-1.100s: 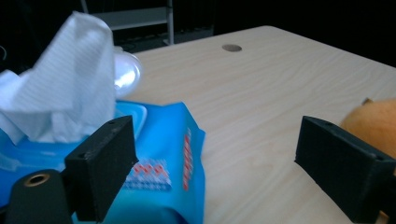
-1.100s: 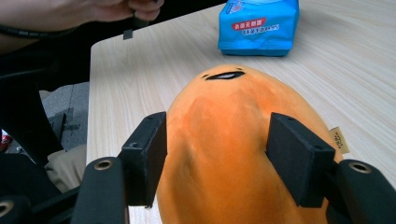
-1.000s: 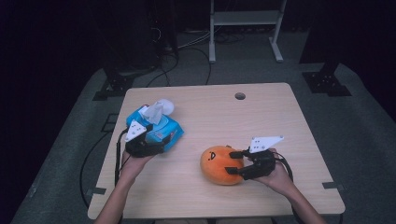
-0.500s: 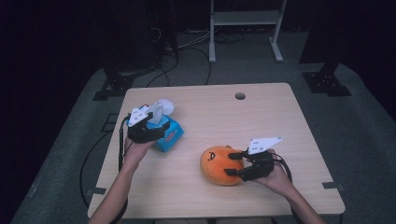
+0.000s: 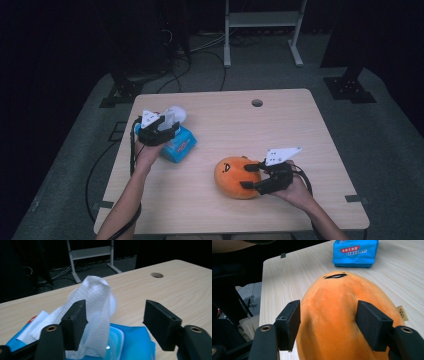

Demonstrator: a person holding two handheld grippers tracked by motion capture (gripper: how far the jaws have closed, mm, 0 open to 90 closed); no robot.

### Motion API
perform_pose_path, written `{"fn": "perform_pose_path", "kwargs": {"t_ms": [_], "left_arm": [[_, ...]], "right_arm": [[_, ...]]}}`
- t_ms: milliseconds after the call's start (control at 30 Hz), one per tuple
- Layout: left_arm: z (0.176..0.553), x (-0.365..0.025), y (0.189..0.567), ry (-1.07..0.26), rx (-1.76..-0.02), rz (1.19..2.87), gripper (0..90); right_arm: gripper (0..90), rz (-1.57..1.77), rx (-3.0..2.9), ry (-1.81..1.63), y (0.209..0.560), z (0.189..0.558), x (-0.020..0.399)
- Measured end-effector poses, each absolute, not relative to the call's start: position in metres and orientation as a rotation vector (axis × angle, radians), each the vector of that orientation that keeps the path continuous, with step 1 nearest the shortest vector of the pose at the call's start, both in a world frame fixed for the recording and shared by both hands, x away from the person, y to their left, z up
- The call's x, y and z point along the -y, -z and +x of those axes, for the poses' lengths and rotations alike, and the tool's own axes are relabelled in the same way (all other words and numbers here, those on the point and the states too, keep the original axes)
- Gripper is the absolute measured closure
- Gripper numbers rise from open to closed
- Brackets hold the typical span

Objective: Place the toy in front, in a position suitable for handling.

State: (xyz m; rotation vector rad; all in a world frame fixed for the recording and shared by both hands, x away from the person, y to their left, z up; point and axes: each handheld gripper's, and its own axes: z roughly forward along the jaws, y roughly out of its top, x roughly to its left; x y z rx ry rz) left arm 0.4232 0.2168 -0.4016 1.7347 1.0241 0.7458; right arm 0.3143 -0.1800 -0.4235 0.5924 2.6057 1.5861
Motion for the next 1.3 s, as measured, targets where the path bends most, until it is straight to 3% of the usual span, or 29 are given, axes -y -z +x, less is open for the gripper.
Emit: {"fn": "perform_pose_path", "kwargs": {"t_ms": [433,767,1300], "left_arm": [[0.439,-0.213,0.411,-0.821,-1.055,1.815,57.8],[0.44,-0.217,0.412,-0.793,-1.08,1.808,87.8],[0.423,-0.236,0.388,-0.645,-1.042,1.628,89.4]], "right_arm": [[35.5,0.586,-2.607,-1.592,0.424,0.314,0.18],[35.4,0.584,-2.61,-1.593,0.425,0.313,0.18],[35.2,0.579,-2.608,-1.582,0.427,0.312,0.179]]}}
